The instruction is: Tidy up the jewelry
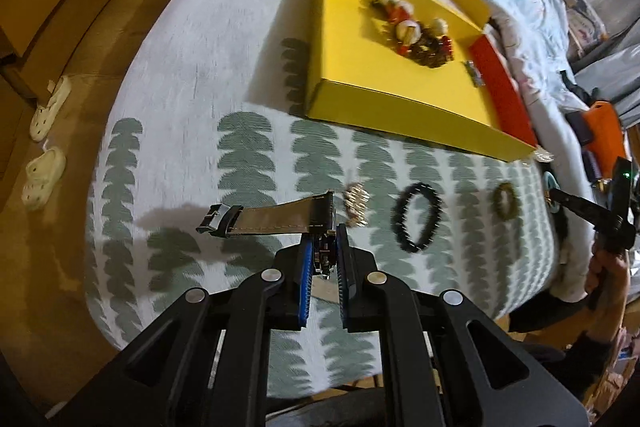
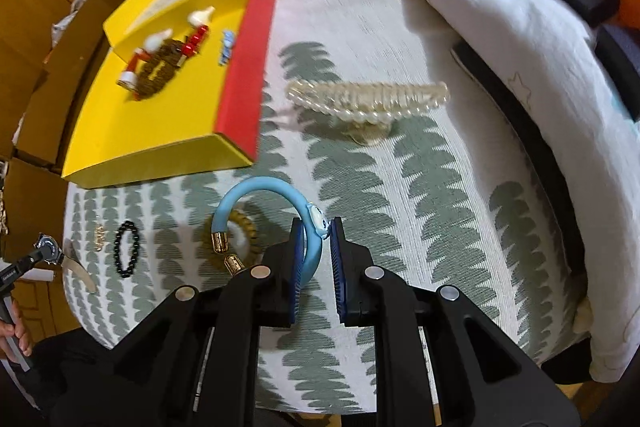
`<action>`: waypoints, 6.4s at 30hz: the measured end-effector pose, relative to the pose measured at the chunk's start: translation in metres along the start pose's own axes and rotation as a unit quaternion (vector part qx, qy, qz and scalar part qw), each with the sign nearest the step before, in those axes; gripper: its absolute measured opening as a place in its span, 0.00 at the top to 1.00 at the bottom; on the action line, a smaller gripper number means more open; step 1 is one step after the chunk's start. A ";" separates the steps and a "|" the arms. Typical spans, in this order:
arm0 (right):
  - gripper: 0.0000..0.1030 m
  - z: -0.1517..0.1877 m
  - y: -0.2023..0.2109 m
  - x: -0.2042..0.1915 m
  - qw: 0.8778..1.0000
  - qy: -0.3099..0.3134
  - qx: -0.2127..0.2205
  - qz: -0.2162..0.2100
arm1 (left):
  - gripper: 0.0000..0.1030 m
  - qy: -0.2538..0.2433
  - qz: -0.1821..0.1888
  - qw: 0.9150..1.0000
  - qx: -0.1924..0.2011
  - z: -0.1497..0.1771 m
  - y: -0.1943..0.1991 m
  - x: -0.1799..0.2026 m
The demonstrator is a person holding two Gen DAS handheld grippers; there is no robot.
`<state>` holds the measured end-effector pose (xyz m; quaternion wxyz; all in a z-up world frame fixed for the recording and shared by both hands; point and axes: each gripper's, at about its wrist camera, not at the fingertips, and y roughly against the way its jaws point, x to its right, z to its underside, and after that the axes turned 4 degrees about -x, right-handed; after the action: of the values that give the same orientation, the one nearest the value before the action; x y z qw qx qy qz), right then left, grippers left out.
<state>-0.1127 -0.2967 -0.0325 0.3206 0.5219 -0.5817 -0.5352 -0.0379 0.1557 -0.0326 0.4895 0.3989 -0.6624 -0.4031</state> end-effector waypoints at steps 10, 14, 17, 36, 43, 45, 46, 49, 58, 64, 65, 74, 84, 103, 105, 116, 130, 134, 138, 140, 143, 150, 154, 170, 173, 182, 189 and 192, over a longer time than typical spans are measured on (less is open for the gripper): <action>0.86 -0.002 -0.033 0.015 0.998 -0.012 -0.040 0.042 | 0.90 -0.026 -0.033 0.999 -0.026 -0.021 -0.024 -0.015; 0.86 -0.003 -0.036 0.015 0.998 -0.010 -0.045 0.050 | 0.90 -0.047 -0.036 0.997 -0.050 -0.029 -0.042 -0.013; 0.86 -0.003 -0.040 0.013 0.997 -0.010 -0.048 0.053 | 0.89 -0.080 -0.050 0.993 -0.071 -0.032 -0.058 -0.007; 0.78 -0.022 -0.006 -0.011 0.996 0.003 0.015 0.083 | 0.38 -0.074 -0.044 0.996 0.020 -0.044 0.004 0.003; 0.78 -0.034 0.023 -0.050 0.996 0.029 0.083 0.035 | 0.23 -0.091 -0.073 0.990 0.084 -0.052 0.009 0.044; 0.78 -0.041 0.023 -0.060 0.995 0.032 0.094 0.021 | 0.22 -0.095 -0.078 0.987 0.103 -0.057 0.008 0.056; 0.78 -0.042 0.024 -0.062 0.994 0.035 0.100 0.010 | 0.18 -0.095 -0.078 0.986 0.110 -0.060 0.007 0.060; 0.77 -0.048 0.018 -0.070 0.995 0.037 0.098 0.000 | 0.17 -0.078 -0.079 0.987 0.114 -0.074 -0.003 0.070; 0.77 -0.077 -0.013 -0.113 0.991 0.073 0.100 -0.042 | 0.17 -0.064 -0.087 0.987 0.122 -0.118 -0.037 0.098; 0.77 -0.106 -0.035 -0.136 0.992 0.090 0.089 -0.026 | 0.17 -0.036 -0.070 0.993 0.091 -0.157 -0.062 0.096; 0.77 -0.112 -0.038 -0.138 0.992 0.092 0.089 -0.020 | 0.17 -0.032 -0.067 0.993 0.088 -0.161 -0.065 0.095; 0.77 -0.145 -0.062 -0.147 0.991 0.101 0.083 0.001 | 0.17 -0.025 -0.081 0.996 0.039 -0.195 -0.103 0.090; 0.77 -0.161 -0.087 -0.143 0.991 0.097 0.077 0.059 | 0.17 -0.021 -0.086 0.996 0.021 -0.198 -0.115 0.083; 0.78 -0.165 -0.112 -0.144 0.985 0.106 0.067 0.122 | 0.34 -0.031 -0.072 0.997 0.013 -0.201 -0.120 0.084; 0.79 -0.164 -0.113 -0.145 0.984 0.108 0.065 0.122 | 0.42 -0.035 -0.066 0.997 0.012 -0.200 -0.119 0.087; 0.84 -0.163 -0.117 -0.142 0.989 0.105 0.047 0.098 | 0.65 -0.037 -0.024 0.999 0.006 -0.204 -0.117 0.085; 0.86 -0.162 -0.115 -0.140 0.992 0.100 0.037 0.073 | 0.77 -0.029 0.000 1.000 0.011 -0.206 -0.112 0.076; 0.87 -0.161 -0.111 -0.139 0.992 0.098 0.039 0.069 | 0.77 -0.024 0.005 1.000 0.020 -0.205 -0.102 0.074; 0.87 -0.160 -0.102 -0.140 0.993 0.096 0.046 0.060 | 0.77 -0.021 0.013 0.999 0.034 -0.206 -0.086 0.074; 0.87 -0.159 -0.098 -0.139 0.993 0.094 0.048 0.054 | 0.77 -0.021 0.014 0.999 0.039 -0.205 -0.080 0.074; 0.87 -0.156 -0.087 -0.139 0.994 0.090 0.052 0.043 | 0.77 -0.024 0.013 0.999 0.044 -0.201 -0.070 0.076; 0.86 -0.142 -0.047 -0.142 0.993 0.091 0.069 0.014 | 0.77 -0.041 0.009 0.998 0.053 -0.178 -0.046 0.087; 0.87 -0.126 -0.015 -0.141 0.992 0.096 0.083 0.000 | 0.77 -0.059 0.011 0.996 0.058 -0.152 -0.028 0.097; 0.86 -0.038 0.062 -0.029 0.995 0.021 0.097 0.014 | 0.77 -0.157 0.080 0.984 -0.034 -0.016 -0.052 0.175; 0.87 -0.024 0.059 0.002 0.996 -0.003 0.084 0.028 | 0.77 -0.167 0.077 0.981 -0.060 -0.006 -0.073 0.186; 0.86 -0.010 0.022 0.062 0.997 -0.055 0.018 0.047 | 0.77 -0.177 0.052 0.979 -0.092 0.009 -0.106 0.188; 0.86 -0.013 -0.004 0.066 0.997 -0.058 -0.013 0.046 | 0.76 -0.182 0.055 0.977 -0.101 0.005 -0.117 0.191; 0.86 -0.016 -0.015 0.066 0.996 -0.060 -0.025 0.059 | 0.76 -0.181 0.055 0.976 -0.108 0.002 -0.127 0.190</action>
<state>-0.1102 -0.3626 -0.0555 0.3295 0.4455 -0.6160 -0.5600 -0.0614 -0.0648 -0.0885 0.4232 0.2275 -0.7134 -0.5100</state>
